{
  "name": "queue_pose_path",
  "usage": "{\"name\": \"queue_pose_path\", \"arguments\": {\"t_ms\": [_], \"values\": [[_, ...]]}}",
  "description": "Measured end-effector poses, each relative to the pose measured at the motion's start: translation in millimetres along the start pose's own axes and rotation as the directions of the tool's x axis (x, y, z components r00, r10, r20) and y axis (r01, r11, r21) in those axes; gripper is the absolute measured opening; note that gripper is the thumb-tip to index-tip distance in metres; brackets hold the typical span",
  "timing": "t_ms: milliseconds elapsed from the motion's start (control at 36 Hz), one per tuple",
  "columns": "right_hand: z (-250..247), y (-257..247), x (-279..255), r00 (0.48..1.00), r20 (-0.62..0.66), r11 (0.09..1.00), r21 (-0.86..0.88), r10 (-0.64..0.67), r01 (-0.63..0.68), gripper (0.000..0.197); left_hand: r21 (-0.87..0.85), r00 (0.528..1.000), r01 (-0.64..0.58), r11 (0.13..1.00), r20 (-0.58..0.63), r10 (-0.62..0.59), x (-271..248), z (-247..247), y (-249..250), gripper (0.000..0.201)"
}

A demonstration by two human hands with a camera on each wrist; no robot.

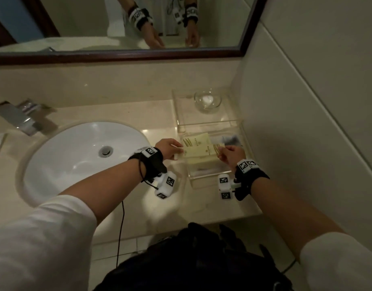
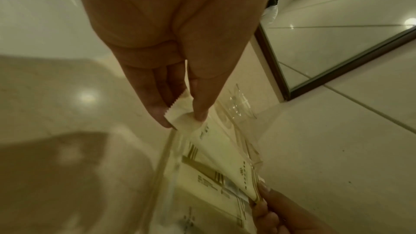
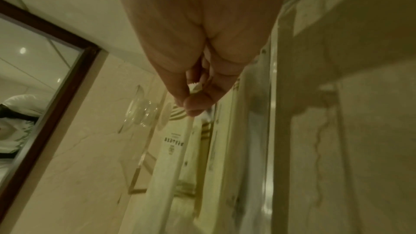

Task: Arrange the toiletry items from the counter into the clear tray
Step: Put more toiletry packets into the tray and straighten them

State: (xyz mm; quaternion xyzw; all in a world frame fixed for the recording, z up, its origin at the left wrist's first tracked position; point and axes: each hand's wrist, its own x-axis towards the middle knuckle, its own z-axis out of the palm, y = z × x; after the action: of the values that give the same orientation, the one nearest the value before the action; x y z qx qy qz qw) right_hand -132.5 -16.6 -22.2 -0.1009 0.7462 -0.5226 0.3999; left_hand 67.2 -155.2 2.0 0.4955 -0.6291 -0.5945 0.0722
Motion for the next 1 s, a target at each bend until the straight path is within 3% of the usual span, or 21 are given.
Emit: {"name": "queue_pose_path", "arguments": {"t_ms": [167,361,500,667,1000], "values": [[-32,7,16,0.998,0.036,0.974,-0.220,-0.041,0.048,0.016,0.091,0.999,0.031,0.995,-0.014,-0.030,9,28,7,0.014],[-37,17,22,0.997,0.028,0.943,-0.324,-0.078,0.083,0.017,0.203,0.999,0.004,0.979,-0.049,0.007,11,34,9,0.011],[-35,21,25,0.993,-0.041,0.939,-0.331,-0.114,0.094,0.021,0.307,0.999,-0.043,0.951,-0.017,0.051,11,35,11,0.010],[-33,27,29,0.985,-0.112,0.950,-0.297,-0.130,0.091,0.015,0.516,0.993,-0.111,0.849,0.027,0.113,7,35,13,0.022],[-31,24,22,0.967,-0.160,0.939,-0.313,-0.200,0.142,0.019,0.536,0.977,-0.210,0.817,0.079,0.199,4,37,5,0.019]]}}
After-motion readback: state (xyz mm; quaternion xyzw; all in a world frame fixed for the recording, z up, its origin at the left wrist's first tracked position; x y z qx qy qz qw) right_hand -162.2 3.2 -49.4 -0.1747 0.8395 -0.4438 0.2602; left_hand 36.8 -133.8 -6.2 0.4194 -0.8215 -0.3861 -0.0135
